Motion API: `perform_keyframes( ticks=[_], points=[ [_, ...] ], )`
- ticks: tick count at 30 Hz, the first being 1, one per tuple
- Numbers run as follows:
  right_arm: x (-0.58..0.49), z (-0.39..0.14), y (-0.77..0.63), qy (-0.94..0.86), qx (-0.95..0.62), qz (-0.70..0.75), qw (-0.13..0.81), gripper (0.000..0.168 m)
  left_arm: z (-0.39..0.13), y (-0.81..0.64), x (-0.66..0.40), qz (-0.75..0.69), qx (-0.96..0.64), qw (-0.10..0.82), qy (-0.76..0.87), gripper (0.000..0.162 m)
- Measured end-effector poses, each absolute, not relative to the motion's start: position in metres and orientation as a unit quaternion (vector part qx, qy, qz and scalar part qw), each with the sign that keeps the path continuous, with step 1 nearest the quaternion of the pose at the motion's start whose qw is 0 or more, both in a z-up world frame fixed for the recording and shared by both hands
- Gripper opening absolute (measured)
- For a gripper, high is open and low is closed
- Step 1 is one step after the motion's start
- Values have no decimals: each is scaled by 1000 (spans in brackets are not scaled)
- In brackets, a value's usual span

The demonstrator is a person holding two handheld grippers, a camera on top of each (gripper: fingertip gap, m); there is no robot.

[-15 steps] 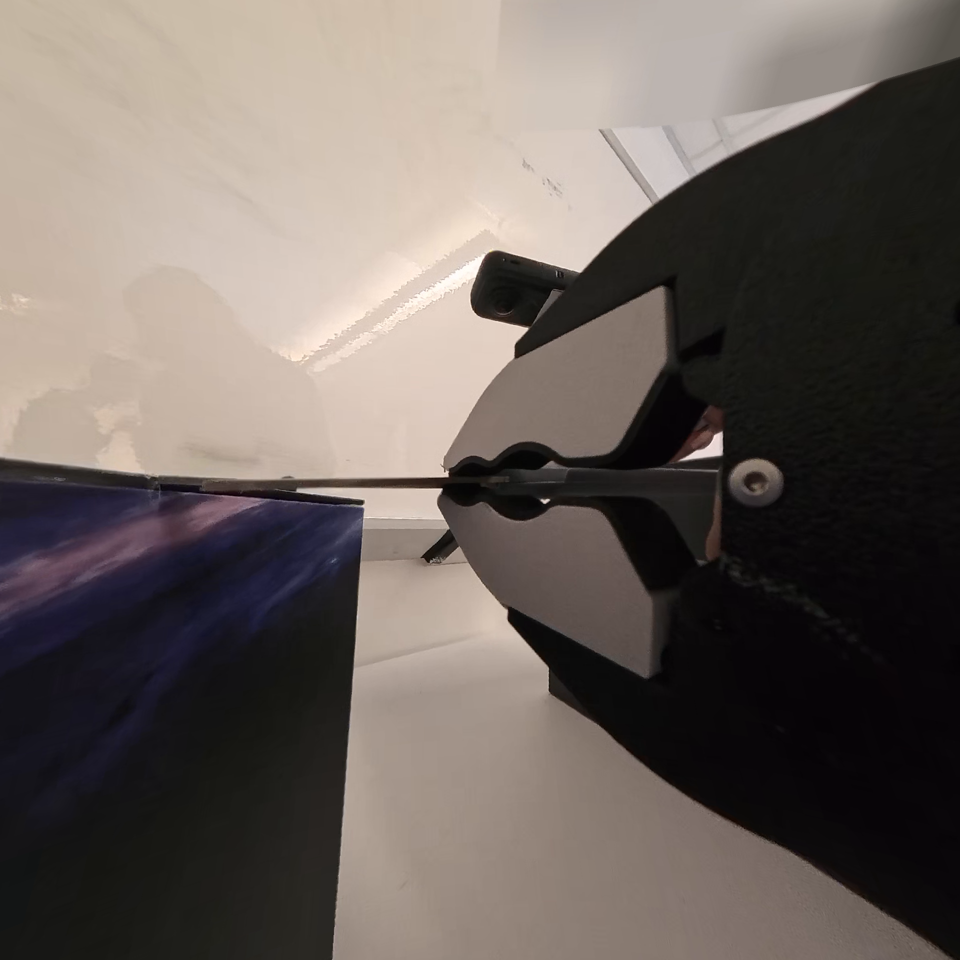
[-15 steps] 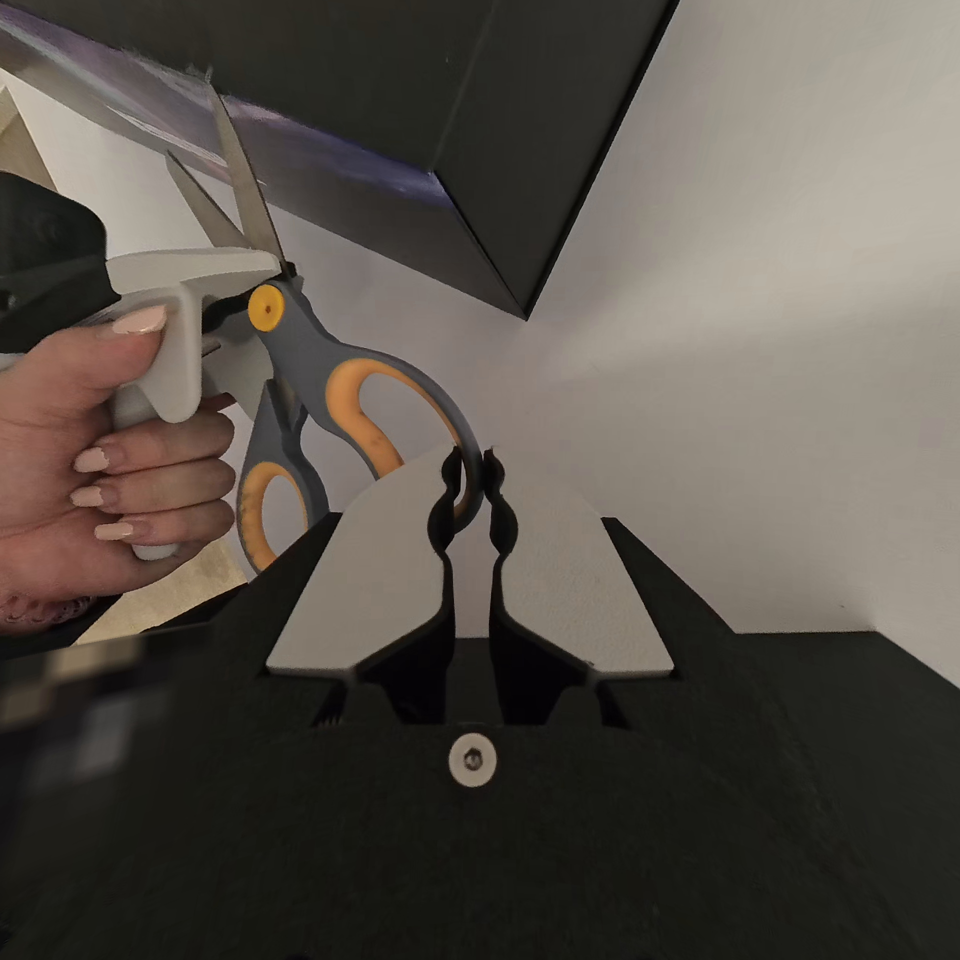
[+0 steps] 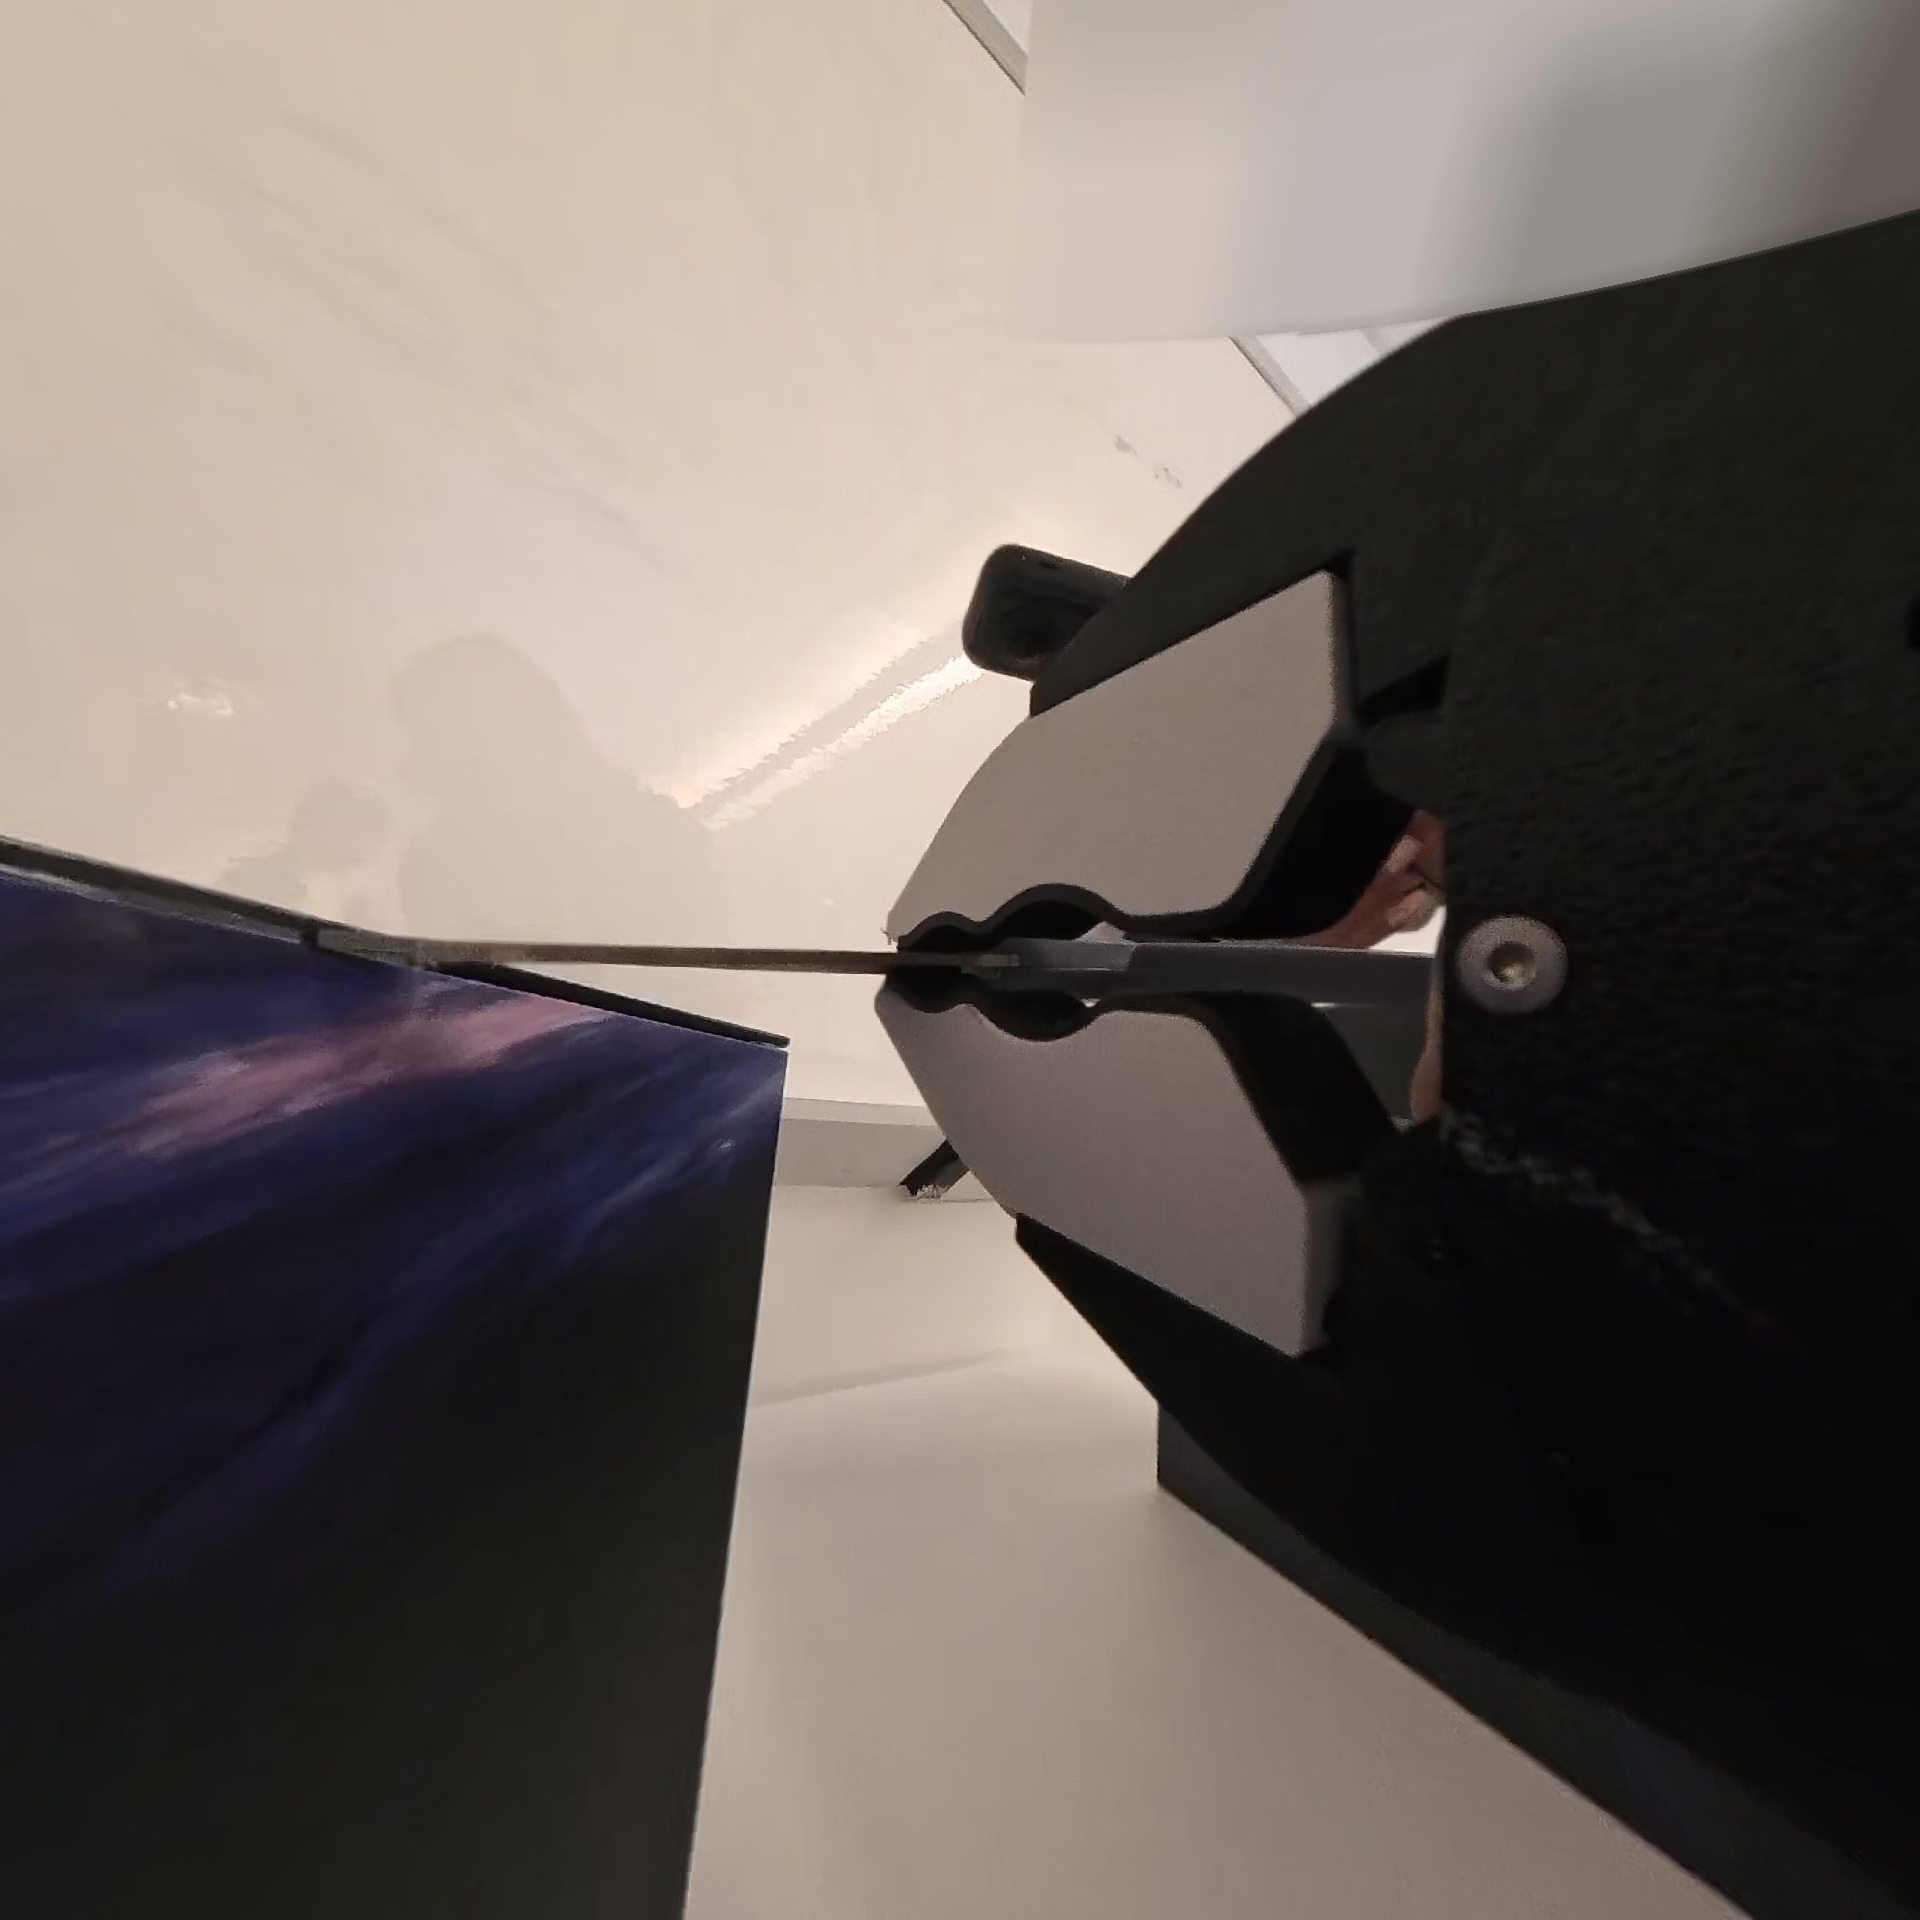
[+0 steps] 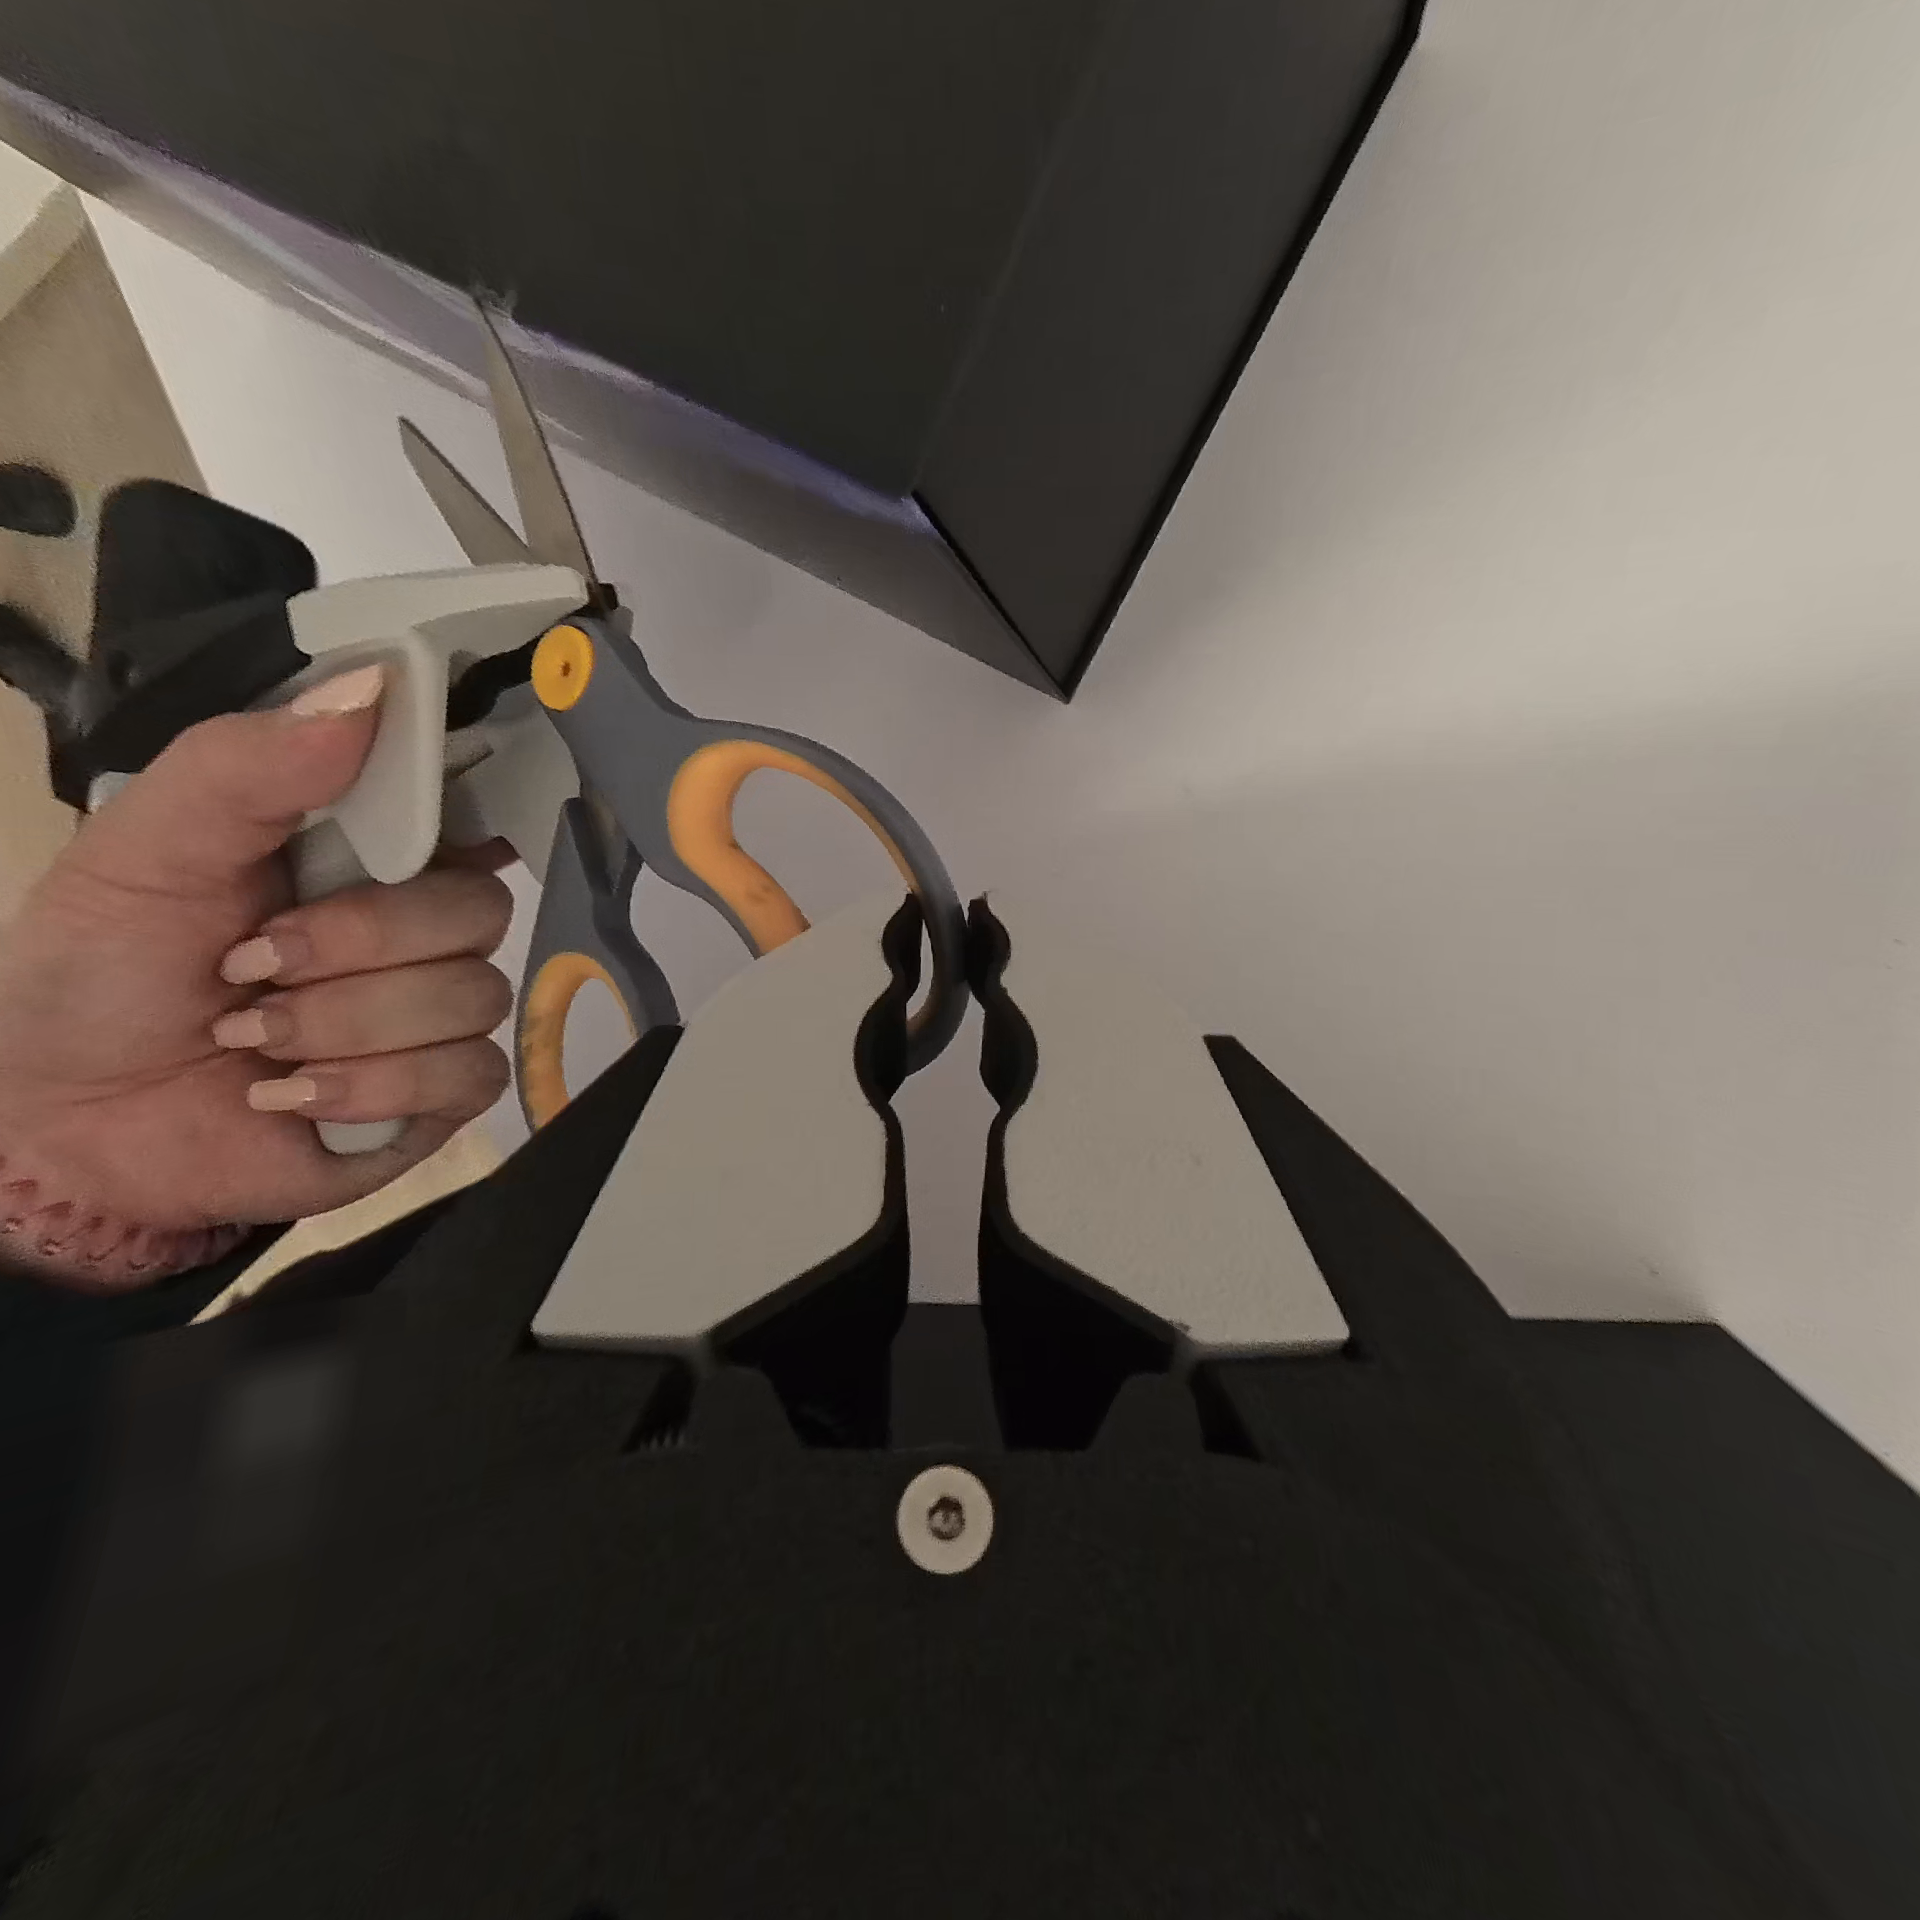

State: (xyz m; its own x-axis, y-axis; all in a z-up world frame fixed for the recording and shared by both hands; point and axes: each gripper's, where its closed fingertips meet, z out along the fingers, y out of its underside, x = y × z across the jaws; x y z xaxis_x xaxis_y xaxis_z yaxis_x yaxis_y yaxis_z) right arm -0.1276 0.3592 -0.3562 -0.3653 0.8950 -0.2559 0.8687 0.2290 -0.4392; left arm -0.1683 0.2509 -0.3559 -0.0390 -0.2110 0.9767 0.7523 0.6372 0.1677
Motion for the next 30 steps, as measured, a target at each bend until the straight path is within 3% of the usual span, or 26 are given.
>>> perform_keyframes(
  ticks=[30],
  points=[
    [-135, -343, 368, -790, -557, 252, 49, 9, -349, 263, -164, -393, -232, 655, -602, 2]
  ],
)
